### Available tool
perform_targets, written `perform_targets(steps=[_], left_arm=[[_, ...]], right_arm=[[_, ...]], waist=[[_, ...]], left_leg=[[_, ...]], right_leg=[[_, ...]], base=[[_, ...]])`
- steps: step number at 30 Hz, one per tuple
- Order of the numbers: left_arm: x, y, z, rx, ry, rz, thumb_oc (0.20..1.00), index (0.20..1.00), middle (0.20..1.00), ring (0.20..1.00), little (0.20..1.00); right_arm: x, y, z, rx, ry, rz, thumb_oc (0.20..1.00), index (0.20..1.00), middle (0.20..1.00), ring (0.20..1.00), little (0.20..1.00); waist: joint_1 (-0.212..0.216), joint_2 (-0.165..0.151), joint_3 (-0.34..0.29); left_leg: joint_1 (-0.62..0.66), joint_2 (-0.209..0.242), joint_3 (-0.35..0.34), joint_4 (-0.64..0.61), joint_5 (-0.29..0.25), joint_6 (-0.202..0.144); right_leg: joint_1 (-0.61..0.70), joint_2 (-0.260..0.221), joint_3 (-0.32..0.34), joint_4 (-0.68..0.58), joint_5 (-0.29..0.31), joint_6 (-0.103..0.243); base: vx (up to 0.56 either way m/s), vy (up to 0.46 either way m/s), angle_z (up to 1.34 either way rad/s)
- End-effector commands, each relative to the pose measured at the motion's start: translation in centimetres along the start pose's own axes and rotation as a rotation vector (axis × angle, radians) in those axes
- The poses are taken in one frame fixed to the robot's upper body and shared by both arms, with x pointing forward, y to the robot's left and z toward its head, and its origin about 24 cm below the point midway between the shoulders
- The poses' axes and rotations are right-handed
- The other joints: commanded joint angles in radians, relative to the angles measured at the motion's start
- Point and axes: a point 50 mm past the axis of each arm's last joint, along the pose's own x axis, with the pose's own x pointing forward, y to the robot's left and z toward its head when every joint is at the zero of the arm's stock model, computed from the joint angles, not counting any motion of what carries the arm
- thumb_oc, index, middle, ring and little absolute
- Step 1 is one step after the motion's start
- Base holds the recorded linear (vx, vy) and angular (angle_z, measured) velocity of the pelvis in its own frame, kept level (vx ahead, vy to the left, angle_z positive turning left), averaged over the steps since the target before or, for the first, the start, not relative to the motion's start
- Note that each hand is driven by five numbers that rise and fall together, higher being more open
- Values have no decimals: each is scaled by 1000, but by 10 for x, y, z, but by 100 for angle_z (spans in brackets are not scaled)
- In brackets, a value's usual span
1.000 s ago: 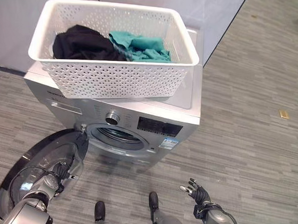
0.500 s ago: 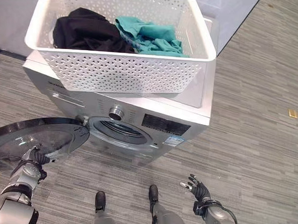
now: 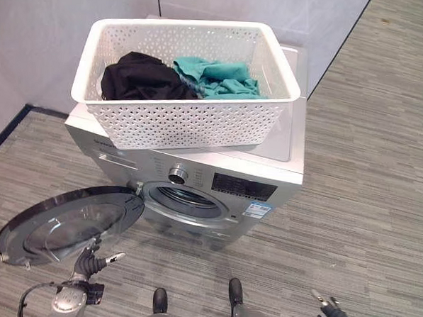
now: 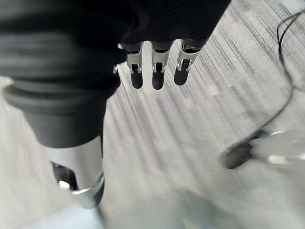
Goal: Grab the laundry basket,head to the washer,open it,put in the laundry and shut it.
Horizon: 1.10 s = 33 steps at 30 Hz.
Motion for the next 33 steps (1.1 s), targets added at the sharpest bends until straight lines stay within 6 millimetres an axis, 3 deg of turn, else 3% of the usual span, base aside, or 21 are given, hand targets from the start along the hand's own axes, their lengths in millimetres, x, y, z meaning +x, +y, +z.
perform_targets(steps=[1, 4, 6, 7, 9, 10, 11, 12, 13, 16, 17, 18, 19, 20, 22, 23, 24, 30, 33], left_arm=[[9, -3, 16, -18, -70, -36, 1000, 1000, 1000, 1000, 1000], [10, -24, 8, 11, -31, -115, 1000, 1000, 1000, 1000, 1000], [13, -36, 4, 59, -1, -160, 1000, 1000, 1000, 1000, 1000], [18, -46, 6, 91, 4, -186, 1000, 1000, 1000, 1000, 1000], [21, -49, 6, 128, 12, -197, 1000, 1000, 1000, 1000, 1000], [23, -49, 4, 157, 26, -197, 1000, 1000, 1000, 1000, 1000], [24, -50, 5, 156, 25, -199, 1000, 1000, 1000, 1000, 1000], [25, -46, 5, 173, 23, -189, 1000, 1000, 1000, 1000, 1000], [25, -46, 5, 170, 22, -189, 1000, 1000, 1000, 1000, 1000], [26, -45, 8, 181, 12, -179, 1000, 1000, 1000, 1000, 1000], [26, -45, 8, 180, 12, -179, 1000, 1000, 1000, 1000, 1000], [27, -43, 8, 183, 10, -166, 1000, 1000, 1000, 1000, 1000], [27, -44, 7, 175, 11, -162, 1000, 1000, 1000, 1000, 1000], [27, -46, 5, 186, 21, -166, 1000, 1000, 1000, 1000, 1000], [26, -47, 2, 190, 32, -173, 1000, 1000, 1000, 1000, 1000], [25, -48, -3, 204, 49, -187, 1000, 1000, 1000, 1000, 1000], [24, -48, -3, 200, 50, -186, 1000, 1000, 1000, 1000, 1000], [21, -57, -13, 186, 97, -230, 1000, 1000, 1000, 1000, 1000], [21, -60, -12, 204, 90, -255, 1000, 1000, 1000, 1000, 1000]], right_arm=[[5, -9, 75, 58, -281, -108, 1000, 1000, 1000, 1000, 1000], [-12, -7, 143, 54, -563, -145, 1000, 1000, 1000, 1000, 1000], [-33, -5, 187, 0, -771, -182, 1000, 1000, 1000, 1000, 1000], [-58, 1, 229, -51, -969, -203, 1000, 1000, 1000, 1000, 1000], [-88, 3, 265, -124, -1157, -222, 1000, 1000, 1000, 1000, 1000], [-118, 13, 296, -163, -1325, -203, 1000, 1000, 1000, 1000, 1000], [-119, 13, 297, -165, -1328, -205, 1000, 1000, 1000, 1000, 1000], [-146, 22, 323, -177, -1470, -173, 1000, 1000, 1000, 1000, 1000], [-147, 22, 324, -177, -1473, -171, 1000, 1000, 1000, 1000, 1000], [-179, 44, 353, -188, -1621, -49, 1000, 1000, 1000, 1000, 1000], [-179, 45, 353, -188, -1622, -47, 1000, 1000, 1000, 1000, 1000], [-196, 64, 367, -272, -1678, 18, 1000, 1000, 1000, 1000, 1000], [-196, 67, 369, -273, -1682, 26, 1000, 1000, 1000, 1000, 1000], [-207, 74, 377, -392, -1691, 65, 1000, 1000, 1000, 1000, 1000], [-211, 78, 381, -429, -1697, 75, 1000, 1000, 1000, 1000, 1000], [-222, 93, 385, -540, -1717, 117, 1000, 1000, 1000, 1000, 1000], [-222, 94, 385, -543, -1718, 121, 1000, 1000, 1000, 1000, 1000], [-253, 158, 385, -778, -1729, 436, 1000, 1000, 1000, 1000, 1000], [-260, 189, 389, -893, -1709, 493, 1000, 1000, 1000, 1000, 1000]], waist=[[16, -40, -21], [6, -42, -20], [-2, -40, -19], [-15, -33, -9], [-33, -23, 0], [-39, -17, -1], [-40, -13, 0], [-38, -17, -3], [-39, -14, -2], [-36, -31, 11], [-38, -30, 12], [-23, -54, 24], [-28, -52, 28], [-22, -89, 15], [-19, -96, 8], [-9, -103, -6], [-14, -100, -7], [6, -117, -45], [23, -128, -48]], left_leg=[[-41, -31, -77, 87, -120, 75], [-64, -74, -107, 140, -160, 109], [-64, -98, -138, 153, -172, 131], [-58, -115, -182, 156, -169, 150], [-41, -128, -227, 153, -174, 165], [-27, -136, -247, 139, -168, 168], [-25, -134, -249, 137, -170, 168], [-12, -137, -266, 126, -171, 166], [-11, -136, -266, 125, -172, 166], [3, -141, -300, 141, -188, 162], [4, -141, -300, 142, -189, 163], [19, -153, -326, 151, -198, 158], [22, -153, -324, 152, -199, 158], [35, -167, -396, 151, -200, 138], [40, -159, -416, 145, -194, 129], [50, -139, -442, 133, -188, 118], [52, -137, -444, 129, -187, 117], [67, -59, -494, 81, -152, 74], [65, -36, -493, 55, -130, 61]], right_leg=[[9, -145, -71, 4, -10, 81], [29, -185, -83, 15, 12, 88], [18, -204, -81, 93, 16, 80], [-18, -186, -38, 226, 35, 53], [-51, -130, 23, 329, 37, 35], [-79, -96, 48, 325, 12, 24], [-77, -95, 46, 325, 9, 22], [-86, -81, 59, 254, -8, 24], [-83, -81, 59, 248, -6, 24], [-123, -44, 109, 124, 1, 39], [-121, -44, 109, 122, 2, 39], [-148, -13, 143, 94, 17, 54], [-146, -12, 145, 94, 17, 55], [-105, 10, 233, 119, -11, 52], [-101, 13, 230, 142, -23, 45], [-93, 25, 222, 157, -28, 37], [-92, 27, 220, 159, -30, 36], [-43, 52, 153, 108, -50, 1], [-35, 56, 130, 81, -48, -3]], base=[[22, 152, -9], [18, 178, 13], [13, 188, 36], [29, 209, 49], [72, 184, 60], [85, 117, 62], [111, 46, 57], [74, -12, 32], [99, -39, 23], [94, -42, 15], [102, -50, 24], [53, -38, 45], [111, -133, 47], [58, -96, 31], [114, -178, 59], [129, -198, 113], [150, -238, 89], [80, -158, 20], [25, -91, 3]])
